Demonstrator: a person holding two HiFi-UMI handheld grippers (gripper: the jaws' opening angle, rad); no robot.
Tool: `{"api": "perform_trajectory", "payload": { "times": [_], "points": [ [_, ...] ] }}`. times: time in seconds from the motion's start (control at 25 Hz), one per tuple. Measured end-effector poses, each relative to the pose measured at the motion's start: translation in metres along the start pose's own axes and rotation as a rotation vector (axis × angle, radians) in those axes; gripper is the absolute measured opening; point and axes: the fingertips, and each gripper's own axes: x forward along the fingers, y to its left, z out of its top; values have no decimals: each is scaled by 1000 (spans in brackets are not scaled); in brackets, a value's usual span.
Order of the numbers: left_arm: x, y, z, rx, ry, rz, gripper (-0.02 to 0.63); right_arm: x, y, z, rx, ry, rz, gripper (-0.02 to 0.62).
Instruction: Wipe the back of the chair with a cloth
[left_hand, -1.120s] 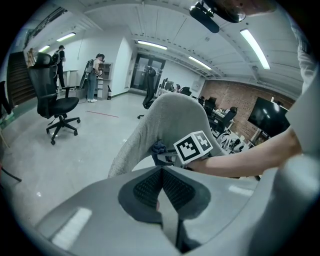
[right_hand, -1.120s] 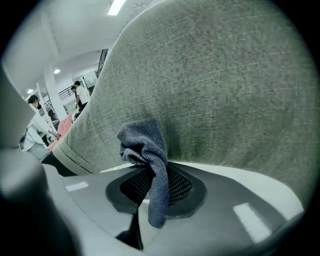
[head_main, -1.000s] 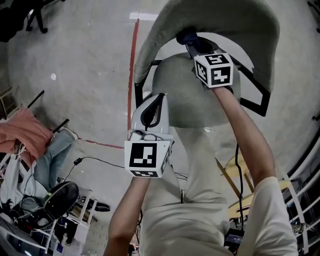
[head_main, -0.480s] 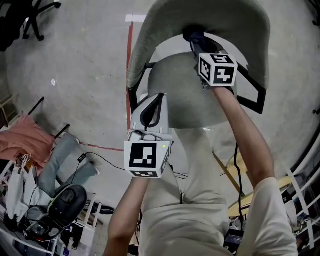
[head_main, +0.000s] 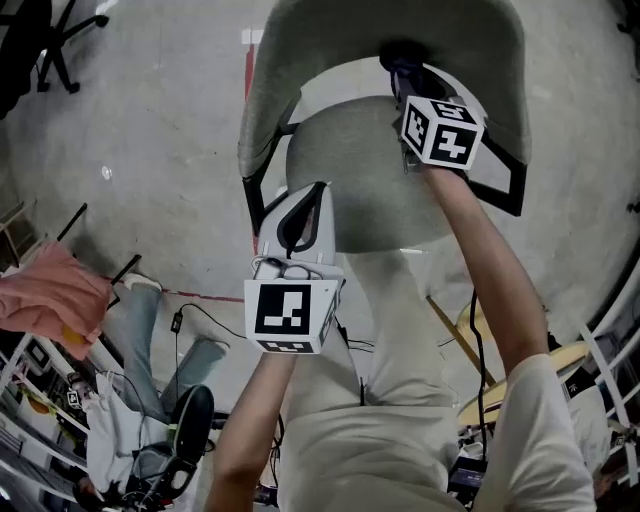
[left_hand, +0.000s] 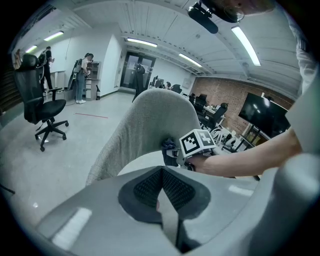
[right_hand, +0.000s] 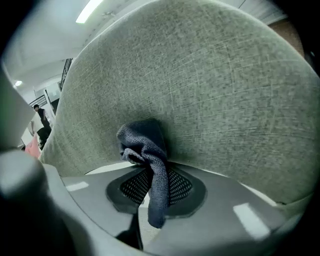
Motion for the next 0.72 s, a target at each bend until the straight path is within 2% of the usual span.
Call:
{"api": "perform_trajectory", "payload": {
  "times": [0.28, 0.72],
  "points": [
    [2, -7, -5, 17, 10, -19, 2, -11, -21, -2, 27, -23, -61, 83],
    [5, -23, -11, 32, 28, -41, 2, -41, -69, -15, 170, -45, -197, 83]
  ]
}}
